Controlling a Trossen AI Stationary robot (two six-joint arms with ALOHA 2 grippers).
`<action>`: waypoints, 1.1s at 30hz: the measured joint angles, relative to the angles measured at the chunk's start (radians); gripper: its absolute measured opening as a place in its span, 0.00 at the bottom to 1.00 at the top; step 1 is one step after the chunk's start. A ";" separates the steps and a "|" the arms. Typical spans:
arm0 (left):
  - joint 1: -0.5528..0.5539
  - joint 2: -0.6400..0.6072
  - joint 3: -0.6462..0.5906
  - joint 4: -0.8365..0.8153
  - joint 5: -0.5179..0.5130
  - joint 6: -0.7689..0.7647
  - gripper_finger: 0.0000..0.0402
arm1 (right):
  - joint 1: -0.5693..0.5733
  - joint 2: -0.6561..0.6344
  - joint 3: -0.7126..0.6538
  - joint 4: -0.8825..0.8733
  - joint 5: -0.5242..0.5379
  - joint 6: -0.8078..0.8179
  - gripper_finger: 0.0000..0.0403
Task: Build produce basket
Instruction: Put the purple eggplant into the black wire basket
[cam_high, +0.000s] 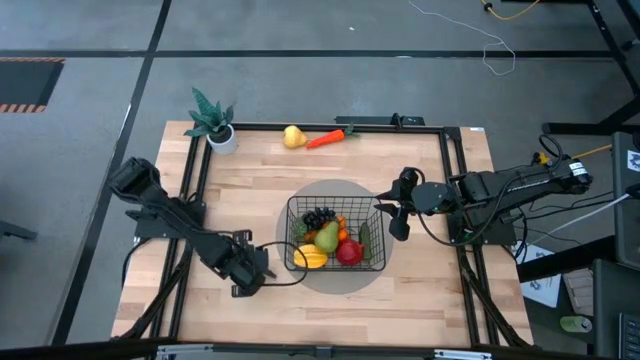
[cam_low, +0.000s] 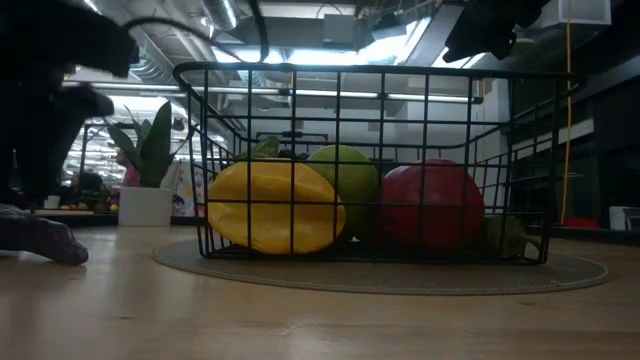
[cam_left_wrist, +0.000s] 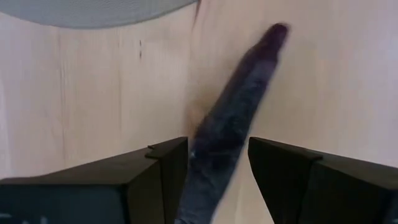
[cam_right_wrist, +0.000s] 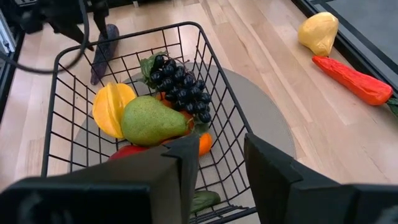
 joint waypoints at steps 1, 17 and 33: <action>0.000 0.018 0.000 0.000 -0.008 0.000 0.39 | 0.000 0.000 0.000 0.000 0.000 0.000 0.29; 0.001 0.183 0.006 0.000 -0.001 -0.106 0.37 | 0.000 0.000 0.000 -0.007 0.000 0.001 0.29; -0.062 0.110 0.348 -0.481 -0.034 -0.223 0.18 | 0.000 0.000 0.000 -0.008 0.000 0.001 0.29</action>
